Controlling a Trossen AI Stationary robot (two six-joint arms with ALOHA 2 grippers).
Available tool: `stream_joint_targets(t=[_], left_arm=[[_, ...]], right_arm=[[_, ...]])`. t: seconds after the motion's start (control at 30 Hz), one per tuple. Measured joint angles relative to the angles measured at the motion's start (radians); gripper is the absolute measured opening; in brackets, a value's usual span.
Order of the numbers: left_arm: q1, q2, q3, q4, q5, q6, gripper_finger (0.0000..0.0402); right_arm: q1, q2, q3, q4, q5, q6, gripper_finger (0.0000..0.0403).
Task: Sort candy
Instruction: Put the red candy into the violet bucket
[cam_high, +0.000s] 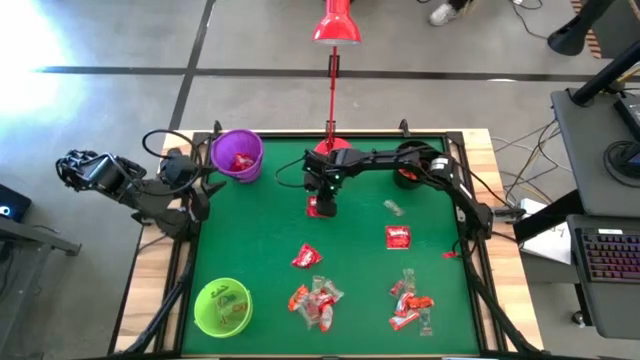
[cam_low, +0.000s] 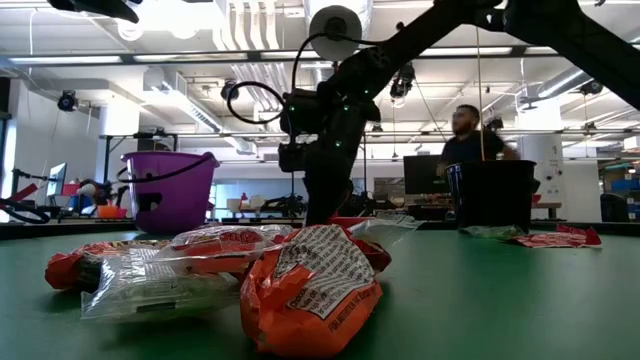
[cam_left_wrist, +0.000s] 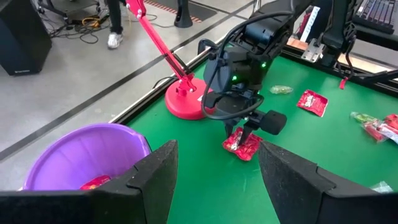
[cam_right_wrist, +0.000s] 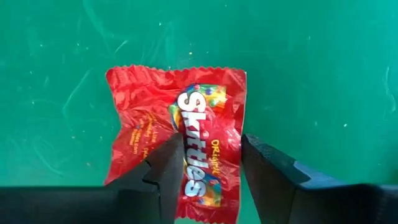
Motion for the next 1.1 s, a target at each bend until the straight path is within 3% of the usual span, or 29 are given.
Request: stream_joint_targets(t=[0.33,0.6,0.83,1.1], left_arm=[[0.0,0.001,0.0,0.009,-0.03,-0.007,0.0205],[0.0,0.0,0.0,0.017,-0.032,-0.008,0.0205],[0.0,-0.001,0.0,0.024,-0.031,-0.008,0.0205],[0.012,-0.002,0.0,0.014,-0.042,-0.045,0.021]], right_arm=[[0.0,0.008,-0.001,-0.003,0.003,0.112,0.0025],[0.0,-0.035,0.054,-0.03,0.024,0.195,0.0014],[0.0,-0.046,0.195,-0.105,0.02,0.209,0.0011],[-0.001,-0.047,0.376,-0.022,0.022,0.212,0.0011]])
